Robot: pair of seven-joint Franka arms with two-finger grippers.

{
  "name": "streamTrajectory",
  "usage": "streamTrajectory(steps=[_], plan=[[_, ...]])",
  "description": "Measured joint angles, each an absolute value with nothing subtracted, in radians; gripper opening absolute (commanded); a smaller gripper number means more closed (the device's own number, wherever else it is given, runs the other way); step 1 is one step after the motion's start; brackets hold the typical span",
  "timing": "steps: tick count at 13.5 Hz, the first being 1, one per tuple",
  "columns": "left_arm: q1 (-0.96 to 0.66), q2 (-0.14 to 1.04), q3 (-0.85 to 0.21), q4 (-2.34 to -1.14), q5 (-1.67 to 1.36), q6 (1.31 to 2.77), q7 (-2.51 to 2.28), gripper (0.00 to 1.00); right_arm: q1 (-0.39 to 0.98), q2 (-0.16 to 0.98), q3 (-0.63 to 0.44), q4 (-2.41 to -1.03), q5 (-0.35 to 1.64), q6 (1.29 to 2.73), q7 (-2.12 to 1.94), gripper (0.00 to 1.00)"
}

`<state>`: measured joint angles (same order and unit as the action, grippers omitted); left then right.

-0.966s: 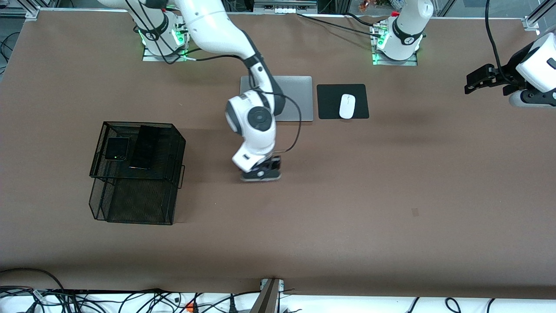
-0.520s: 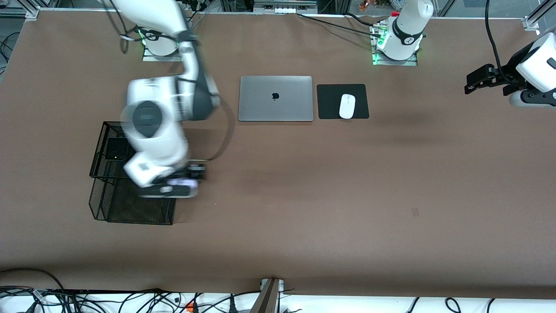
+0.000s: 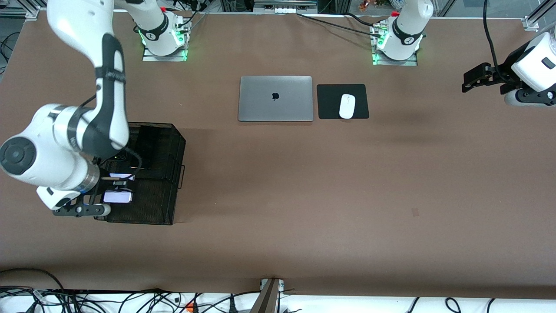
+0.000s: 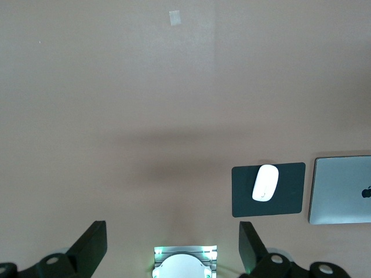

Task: Place phones with both arms
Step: 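Lower the white phone into the basket and open the right gripper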

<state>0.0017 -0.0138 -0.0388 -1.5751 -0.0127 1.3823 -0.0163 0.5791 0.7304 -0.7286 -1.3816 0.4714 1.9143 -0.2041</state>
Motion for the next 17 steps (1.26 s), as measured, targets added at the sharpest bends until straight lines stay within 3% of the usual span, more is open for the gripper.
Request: streamTrajectory(steps=[10, 11, 12, 13, 15, 17], plan=[[0.002, -0.014, -0.039, -1.575, -0.013, 1.382, -0.016, 1.00, 0.573, 0.828, -0.709, -1.476, 0.588, 1.989, -0.206, 0.04], [0.002, -0.014, -0.039, -1.575, -0.013, 1.382, -0.016, 1.00, 0.573, 0.830, -0.705, -1.486, 0.603, 1.989, -0.206, 0.11], [0.002, -0.014, -0.039, -1.575, -0.013, 1.382, -0.016, 1.00, 0.573, 0.831, -0.703, -1.492, 0.612, 1.989, -0.206, 0.48], [0.002, -0.014, -0.039, -1.575, -0.013, 1.382, -0.016, 1.00, 0.572, 0.831, -0.703, -1.495, 0.615, 1.989, -0.206, 0.93], [0.002, -0.014, -0.039, -1.575, -0.013, 1.382, -0.016, 1.00, 0.570, 0.831, -0.703, -1.495, 0.622, 1.992, -0.206, 0.99], [0.002, -0.014, -0.039, -1.575, -0.013, 1.381, -0.016, 1.00, 0.566, 0.830, -0.704, -1.493, 0.626, 1.998, -0.206, 0.99]])
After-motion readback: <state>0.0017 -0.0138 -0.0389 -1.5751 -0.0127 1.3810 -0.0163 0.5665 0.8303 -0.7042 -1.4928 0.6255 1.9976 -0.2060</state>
